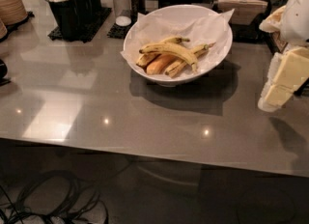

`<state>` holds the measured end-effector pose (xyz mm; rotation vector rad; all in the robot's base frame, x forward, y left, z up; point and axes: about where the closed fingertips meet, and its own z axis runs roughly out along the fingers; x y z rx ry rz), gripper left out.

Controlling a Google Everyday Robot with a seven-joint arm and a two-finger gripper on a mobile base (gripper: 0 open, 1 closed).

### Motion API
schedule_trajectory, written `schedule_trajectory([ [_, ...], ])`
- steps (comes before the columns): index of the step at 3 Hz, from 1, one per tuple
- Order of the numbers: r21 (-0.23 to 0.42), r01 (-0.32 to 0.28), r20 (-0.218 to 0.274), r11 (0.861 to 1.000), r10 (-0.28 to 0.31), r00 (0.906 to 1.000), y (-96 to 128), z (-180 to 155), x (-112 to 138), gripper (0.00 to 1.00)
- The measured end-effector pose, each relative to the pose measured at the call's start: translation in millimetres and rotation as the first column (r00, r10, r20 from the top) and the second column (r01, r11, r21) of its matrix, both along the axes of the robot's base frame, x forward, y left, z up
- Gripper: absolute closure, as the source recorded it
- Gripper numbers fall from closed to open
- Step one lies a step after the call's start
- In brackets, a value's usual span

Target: Pick banana from white bowl

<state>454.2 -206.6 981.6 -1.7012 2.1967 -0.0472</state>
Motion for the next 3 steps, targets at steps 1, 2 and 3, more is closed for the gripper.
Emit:
schedule_trajectory([
  [1, 0.100, -0.072, 0.026, 0.992, 0.070, 0.9972, 29.5, 11.2, 38.9, 0.00],
  [2, 0.179, -0.169, 0.036, 0.969, 0.165, 0.9857, 72.3, 22.1, 87.8, 0.00],
  [3, 0.195, -0.184, 0.092, 0.963, 0.169, 0.9813, 80.2, 42.1, 100.4, 0.00],
])
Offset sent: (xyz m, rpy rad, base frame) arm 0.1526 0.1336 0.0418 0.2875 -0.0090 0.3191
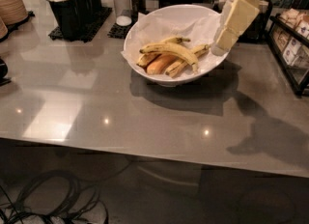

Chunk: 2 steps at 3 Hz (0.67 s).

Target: Pick banana from white bowl

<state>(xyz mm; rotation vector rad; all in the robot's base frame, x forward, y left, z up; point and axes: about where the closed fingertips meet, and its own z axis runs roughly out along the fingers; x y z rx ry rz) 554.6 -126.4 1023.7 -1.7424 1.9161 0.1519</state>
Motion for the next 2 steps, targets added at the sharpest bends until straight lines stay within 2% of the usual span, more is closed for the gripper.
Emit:
schedule_trajectory([
  [1, 0.034, -0.007, -0.004, 0.999, 0.007, 1.0000, 2.8, -12.0, 7.6, 0.00],
  [2, 0.077, -0.068, -0.020, 0.995, 0.070, 0.9974, 22.6, -31.2, 43.2, 0.00],
])
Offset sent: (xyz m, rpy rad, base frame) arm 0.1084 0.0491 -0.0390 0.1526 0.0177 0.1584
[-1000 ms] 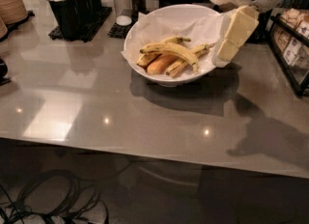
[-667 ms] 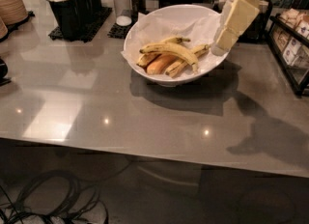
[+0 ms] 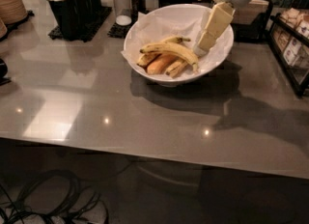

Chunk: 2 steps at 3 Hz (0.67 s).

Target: Pick banana from white bowl

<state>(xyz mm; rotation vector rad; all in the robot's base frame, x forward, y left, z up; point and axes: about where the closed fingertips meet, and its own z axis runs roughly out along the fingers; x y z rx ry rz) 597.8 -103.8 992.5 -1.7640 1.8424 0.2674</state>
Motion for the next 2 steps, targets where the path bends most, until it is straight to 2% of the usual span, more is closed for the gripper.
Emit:
schedule_trajectory([
  [1, 0.037, -0.071, -0.015, 0.997, 0.071, 0.9974, 26.4, -15.1, 42.3, 0.00],
  [2, 0.056, -0.070, 0.006, 0.996, 0.070, 0.9975, 29.9, -12.0, 57.4, 0.00],
])
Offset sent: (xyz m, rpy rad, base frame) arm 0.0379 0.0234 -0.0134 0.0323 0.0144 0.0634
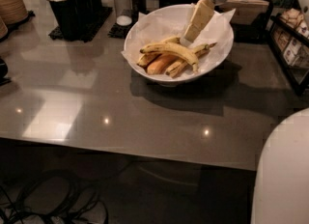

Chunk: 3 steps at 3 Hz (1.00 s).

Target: Pick banana from white bowl

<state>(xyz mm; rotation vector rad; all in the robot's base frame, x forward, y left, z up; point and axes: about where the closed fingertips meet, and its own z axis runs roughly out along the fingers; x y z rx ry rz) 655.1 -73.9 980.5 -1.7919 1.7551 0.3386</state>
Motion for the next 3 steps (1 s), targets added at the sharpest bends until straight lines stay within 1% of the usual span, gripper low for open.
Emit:
schedule_trajectory([
  [1, -0.006, 0.024, -0.007, 1.000, -0.024, 0.9997, -2.3, -5.2, -0.9, 0.00],
  [2, 0.017, 0.059, -0.071, 0.998, -0.058, 0.9958, -0.6, -34.2, 7.1, 0.00],
  [3, 0.019, 0.068, -0.130, 0.998, -0.065, 0.9894, 6.3, -63.7, 17.0, 0.00],
])
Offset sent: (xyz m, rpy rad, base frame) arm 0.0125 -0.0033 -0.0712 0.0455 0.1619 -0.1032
